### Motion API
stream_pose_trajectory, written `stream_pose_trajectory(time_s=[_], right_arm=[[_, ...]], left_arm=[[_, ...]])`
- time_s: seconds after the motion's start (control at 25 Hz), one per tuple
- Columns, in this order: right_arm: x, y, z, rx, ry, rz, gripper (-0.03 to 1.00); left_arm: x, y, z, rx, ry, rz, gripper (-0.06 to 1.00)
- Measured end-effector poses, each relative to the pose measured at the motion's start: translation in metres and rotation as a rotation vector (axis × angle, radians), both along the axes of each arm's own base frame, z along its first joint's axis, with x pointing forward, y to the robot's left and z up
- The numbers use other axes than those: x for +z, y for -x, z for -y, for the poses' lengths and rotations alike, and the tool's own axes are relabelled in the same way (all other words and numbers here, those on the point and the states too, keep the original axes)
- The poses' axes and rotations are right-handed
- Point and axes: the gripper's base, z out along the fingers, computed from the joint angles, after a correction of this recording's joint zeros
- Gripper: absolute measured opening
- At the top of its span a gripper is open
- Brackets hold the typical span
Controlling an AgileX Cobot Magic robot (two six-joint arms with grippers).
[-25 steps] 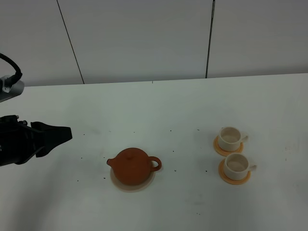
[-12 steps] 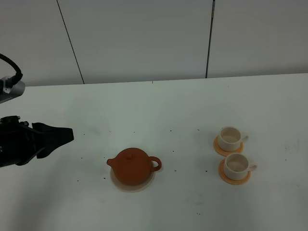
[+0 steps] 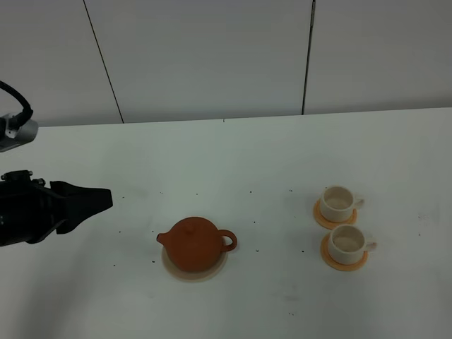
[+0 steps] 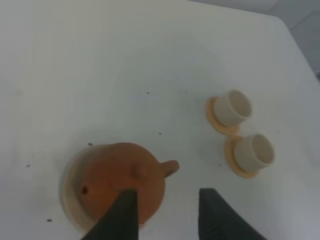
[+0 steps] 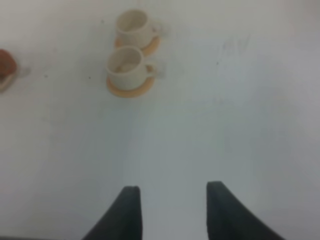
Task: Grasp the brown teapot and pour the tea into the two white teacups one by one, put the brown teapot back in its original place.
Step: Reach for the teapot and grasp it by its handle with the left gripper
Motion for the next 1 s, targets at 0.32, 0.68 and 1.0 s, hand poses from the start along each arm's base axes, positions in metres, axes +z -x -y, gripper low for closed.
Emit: stream_pose_trajectory(time_s=[0.32,0.68,1.0], right_arm=[[0.0,0.01,0.0,-0.004,-0.005,0.064,0.3],[0.0,0.01,0.0,-0.005,-0.007,0.064,0.3],[0.0,0.01,0.0,-0.006,-0.008,0.063,0.3]], left_arm=[[0.01,0.001,0.022,-0.121,0.052,0.125,0.36],[0.04,-0.021,0.074,-0.309,0.028,0.234,0.36],[0.039,-0.066,0.131,-0.458,-0.161,0.124,0.36]])
